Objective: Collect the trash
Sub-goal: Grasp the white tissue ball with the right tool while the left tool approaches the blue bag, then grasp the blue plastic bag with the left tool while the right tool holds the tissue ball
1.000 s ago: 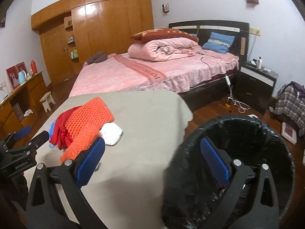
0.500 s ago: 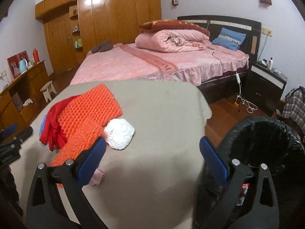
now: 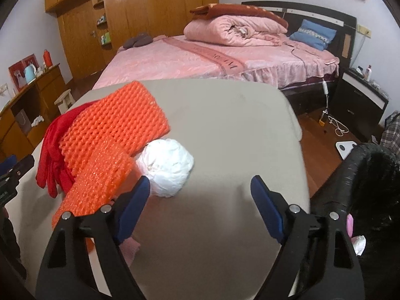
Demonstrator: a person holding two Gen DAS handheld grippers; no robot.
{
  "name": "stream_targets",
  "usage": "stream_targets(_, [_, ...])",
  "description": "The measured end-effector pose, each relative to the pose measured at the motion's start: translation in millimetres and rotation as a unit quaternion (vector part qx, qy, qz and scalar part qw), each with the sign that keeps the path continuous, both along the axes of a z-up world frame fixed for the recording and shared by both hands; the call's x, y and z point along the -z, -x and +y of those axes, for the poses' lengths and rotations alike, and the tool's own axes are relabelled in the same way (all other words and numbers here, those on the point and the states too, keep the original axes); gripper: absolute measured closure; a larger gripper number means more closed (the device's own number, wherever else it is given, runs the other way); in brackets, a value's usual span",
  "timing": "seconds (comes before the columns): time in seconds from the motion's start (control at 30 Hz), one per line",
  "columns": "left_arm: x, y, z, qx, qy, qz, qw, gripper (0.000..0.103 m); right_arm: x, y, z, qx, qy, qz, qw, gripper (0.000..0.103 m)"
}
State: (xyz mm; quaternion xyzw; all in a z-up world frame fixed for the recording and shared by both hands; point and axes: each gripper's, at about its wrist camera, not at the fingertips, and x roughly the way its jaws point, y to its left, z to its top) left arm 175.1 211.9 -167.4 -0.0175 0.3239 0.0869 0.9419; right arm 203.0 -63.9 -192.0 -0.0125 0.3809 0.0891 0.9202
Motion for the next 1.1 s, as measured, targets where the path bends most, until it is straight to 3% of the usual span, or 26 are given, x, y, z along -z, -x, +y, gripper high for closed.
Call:
stream_targets(0.23, [5.5, -2.4, 5.7, 0.004, 0.007, 0.005, 1.0000, 0.009, 6.1, -14.7, 19.0, -0.021, 0.003, 0.017, 1.000, 0.023])
stream_targets(0.33, [7.2, -6.6, 7.5, 0.005, 0.011, 0.008, 0.9999, 0.009, 9.1, -22.0, 23.6, -0.033, -0.004, 0.031, 0.999, 0.033])
stream_targets(0.4, [7.5, -7.5, 9.0, 0.006, 0.011, 0.008, 0.9999, 0.009, 9.5, -24.2, 25.9, -0.046, -0.013, 0.036, 0.998, 0.050])
stream_targets(0.5, [6.2, -8.6, 11.6, 0.005, 0.013, 0.005, 0.9999, 0.009, 8.4, -22.6, 29.7, -0.065, -0.024, 0.040, 0.997, 0.064])
stream_targets(0.77, [10.0, -20.6, 16.7, 0.004, 0.013, 0.015, 0.9998, 0.013, -0.4, -17.4, 7.9, -0.019, -0.025, 0.020, 0.999, 0.066])
stream_targets(1.1, [26.6, -46.2, 12.1, 0.033, 0.035, 0.063, 0.9969, 0.024, -0.8, -11.0, 1.0, -0.013, 0.004, 0.008, 1.000, 0.066])
